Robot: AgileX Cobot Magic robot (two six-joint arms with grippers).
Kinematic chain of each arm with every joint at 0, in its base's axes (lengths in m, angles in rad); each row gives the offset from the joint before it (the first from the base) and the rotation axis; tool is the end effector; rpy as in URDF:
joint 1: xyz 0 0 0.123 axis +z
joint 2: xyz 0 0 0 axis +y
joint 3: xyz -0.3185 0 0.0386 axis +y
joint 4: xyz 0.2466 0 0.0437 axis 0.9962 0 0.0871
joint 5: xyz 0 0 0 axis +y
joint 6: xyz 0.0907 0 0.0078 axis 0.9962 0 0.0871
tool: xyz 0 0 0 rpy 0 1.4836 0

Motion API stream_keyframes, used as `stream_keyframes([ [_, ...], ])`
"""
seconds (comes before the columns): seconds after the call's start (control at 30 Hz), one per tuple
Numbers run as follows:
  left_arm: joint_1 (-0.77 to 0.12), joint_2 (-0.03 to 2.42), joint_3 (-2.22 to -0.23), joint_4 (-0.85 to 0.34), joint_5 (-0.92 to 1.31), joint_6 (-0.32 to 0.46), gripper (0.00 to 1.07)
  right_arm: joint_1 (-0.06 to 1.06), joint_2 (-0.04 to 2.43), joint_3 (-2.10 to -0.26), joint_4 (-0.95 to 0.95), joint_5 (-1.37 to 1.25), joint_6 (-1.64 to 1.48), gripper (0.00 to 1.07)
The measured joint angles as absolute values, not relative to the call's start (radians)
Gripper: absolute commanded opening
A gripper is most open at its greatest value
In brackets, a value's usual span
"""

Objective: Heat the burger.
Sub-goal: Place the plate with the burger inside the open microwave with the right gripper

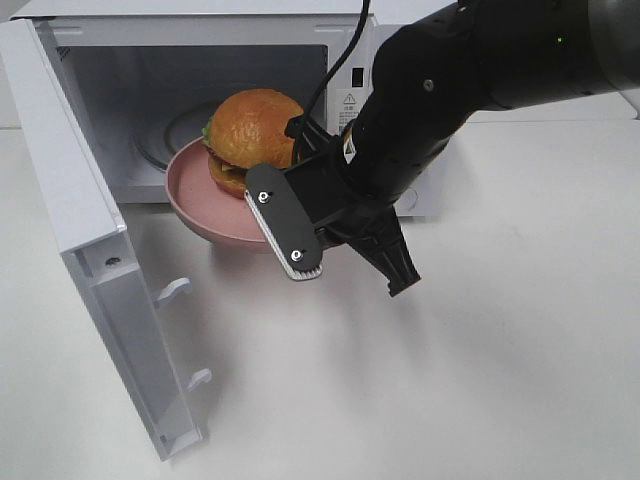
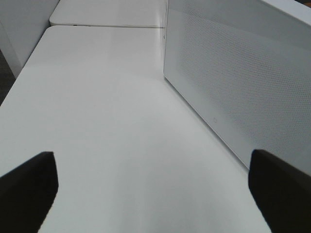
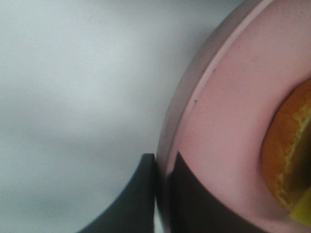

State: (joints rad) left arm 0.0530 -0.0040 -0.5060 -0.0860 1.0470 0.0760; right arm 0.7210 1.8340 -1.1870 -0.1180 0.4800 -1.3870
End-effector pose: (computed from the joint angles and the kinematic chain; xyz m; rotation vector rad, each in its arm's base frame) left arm -0.0426 -0.0090 0.2794 0.0270 2.0175 -0.0206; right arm 0.2958 0.2533 0.2284 -2.3574 1.2030 -0.3388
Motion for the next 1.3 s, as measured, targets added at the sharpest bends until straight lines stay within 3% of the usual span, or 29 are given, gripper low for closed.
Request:
stream_keyframes([
  [1.3, 0.053, -0.004, -0.506, -0.086, 1.047, 0.076, 1.02, 0.722, 2.146, -1.607, -0.192, 0.546, -1.246, 0.00],
])
